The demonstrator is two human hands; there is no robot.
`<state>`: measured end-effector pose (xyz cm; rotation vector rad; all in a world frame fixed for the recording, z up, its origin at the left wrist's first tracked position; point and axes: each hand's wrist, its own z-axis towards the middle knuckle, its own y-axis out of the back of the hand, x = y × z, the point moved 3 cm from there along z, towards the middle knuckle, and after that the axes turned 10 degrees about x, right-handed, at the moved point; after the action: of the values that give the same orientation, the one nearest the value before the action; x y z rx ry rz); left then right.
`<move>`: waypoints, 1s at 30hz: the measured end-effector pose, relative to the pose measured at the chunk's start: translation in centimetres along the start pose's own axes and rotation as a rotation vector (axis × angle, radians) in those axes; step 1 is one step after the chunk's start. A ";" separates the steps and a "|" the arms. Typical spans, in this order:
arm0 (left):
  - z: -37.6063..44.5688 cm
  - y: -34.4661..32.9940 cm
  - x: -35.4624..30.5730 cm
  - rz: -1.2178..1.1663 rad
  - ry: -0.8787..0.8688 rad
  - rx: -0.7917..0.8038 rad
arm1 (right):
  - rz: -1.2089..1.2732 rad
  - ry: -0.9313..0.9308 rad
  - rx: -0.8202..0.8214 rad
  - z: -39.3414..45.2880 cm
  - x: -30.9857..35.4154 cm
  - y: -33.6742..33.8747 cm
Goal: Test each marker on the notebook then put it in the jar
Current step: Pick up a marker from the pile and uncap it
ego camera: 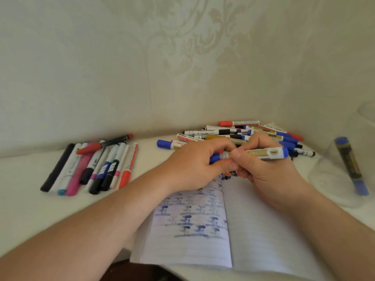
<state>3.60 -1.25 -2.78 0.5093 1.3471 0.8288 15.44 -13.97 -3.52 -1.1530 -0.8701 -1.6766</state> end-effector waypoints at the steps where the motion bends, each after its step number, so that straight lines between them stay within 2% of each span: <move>1: -0.6 0.4 -0.1 0.039 0.035 0.015 | 0.009 0.006 0.003 -0.1 0.2 -0.2; 3: -2.2 1.6 0.3 0.158 0.162 0.032 | 0.058 0.020 -0.034 -0.3 0.7 -0.1; 4: -3.3 2.6 0.6 0.190 0.232 -0.010 | 0.070 0.036 -0.075 -0.4 1.0 0.2; 9: -12.6 10.7 5.7 0.193 0.513 -0.445 | -0.041 0.099 -0.233 -1.4 2.8 1.4; 12: -18.9 13.3 7.8 0.133 0.721 -0.652 | -0.198 0.116 -0.185 -2.0 3.2 0.9; 14: -21.3 13.3 9.1 0.089 0.868 -0.734 | -0.243 0.109 -0.136 -1.9 3.1 0.1; 17: -20.8 11.1 9.4 -0.107 0.980 -0.647 | -0.306 0.100 -0.067 -2.1 2.8 -0.8; 18: -19.8 10.2 9.0 -0.106 0.994 -0.595 | -0.315 0.088 -0.046 -2.1 2.6 -0.9; 22: -14.9 7.1 7.7 0.265 1.008 -0.441 | -0.301 0.050 -0.022 -2.3 2.4 -0.7; 24: -12.2 5.8 6.7 0.376 0.978 -0.373 | -0.300 0.035 -0.009 -2.6 2.6 -0.4; 27: -9.2 4.8 6.2 0.399 0.900 -0.321 | -0.270 -0.004 0.004 -2.8 2.8 0.1; 30: -7.8 4.7 6.4 0.369 0.866 -0.331 | -0.225 -0.077 -0.055 -2.4 2.2 1.3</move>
<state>-4.99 5.57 -4.79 0.1178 1.8640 1.6648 15.52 -17.19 -2.09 -1.1990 -1.0398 -1.8573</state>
